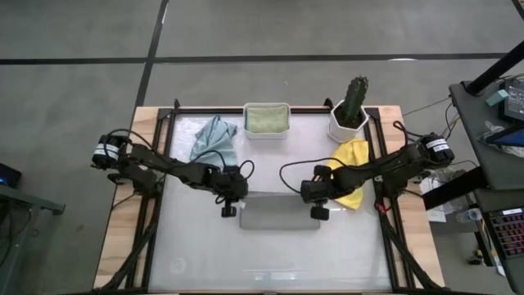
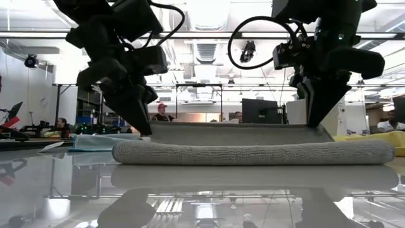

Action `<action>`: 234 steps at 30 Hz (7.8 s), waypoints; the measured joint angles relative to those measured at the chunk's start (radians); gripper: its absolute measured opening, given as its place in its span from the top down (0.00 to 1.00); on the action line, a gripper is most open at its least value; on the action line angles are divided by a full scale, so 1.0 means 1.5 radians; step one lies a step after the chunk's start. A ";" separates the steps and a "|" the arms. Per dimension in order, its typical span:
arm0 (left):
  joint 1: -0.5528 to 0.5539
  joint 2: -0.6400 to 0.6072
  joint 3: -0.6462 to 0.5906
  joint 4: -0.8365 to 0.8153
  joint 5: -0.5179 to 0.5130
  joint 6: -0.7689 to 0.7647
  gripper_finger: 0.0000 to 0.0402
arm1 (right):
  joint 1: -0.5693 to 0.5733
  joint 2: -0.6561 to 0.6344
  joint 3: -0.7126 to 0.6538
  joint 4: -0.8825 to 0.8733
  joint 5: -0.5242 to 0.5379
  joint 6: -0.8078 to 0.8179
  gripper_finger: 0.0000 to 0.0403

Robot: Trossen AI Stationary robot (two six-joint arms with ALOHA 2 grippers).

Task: Fold microfiber towels
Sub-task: Fold the gray cloth

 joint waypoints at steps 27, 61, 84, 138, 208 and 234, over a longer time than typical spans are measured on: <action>0.002 0.000 -0.004 0.052 -0.081 0.022 0.71 | -0.003 0.000 0.002 -0.009 0.017 0.056 0.80; -0.067 0.166 0.021 0.302 -0.104 -0.002 0.59 | 0.067 0.036 -0.056 0.267 0.034 0.112 0.78; -0.049 0.077 0.015 -0.093 -0.141 -0.258 0.59 | -0.097 0.138 0.003 0.369 0.071 -0.153 0.78; -0.148 0.112 -0.009 0.087 -0.268 -0.300 0.59 | -0.302 0.142 0.018 0.270 -0.312 0.064 0.27; -0.185 0.077 -0.075 0.158 -0.281 -0.261 0.59 | -0.274 0.100 0.185 -0.052 -0.163 0.018 0.97; -0.179 0.102 -0.083 0.227 -0.288 -0.263 0.59 | -0.212 0.183 0.195 0.258 -0.281 0.143 0.97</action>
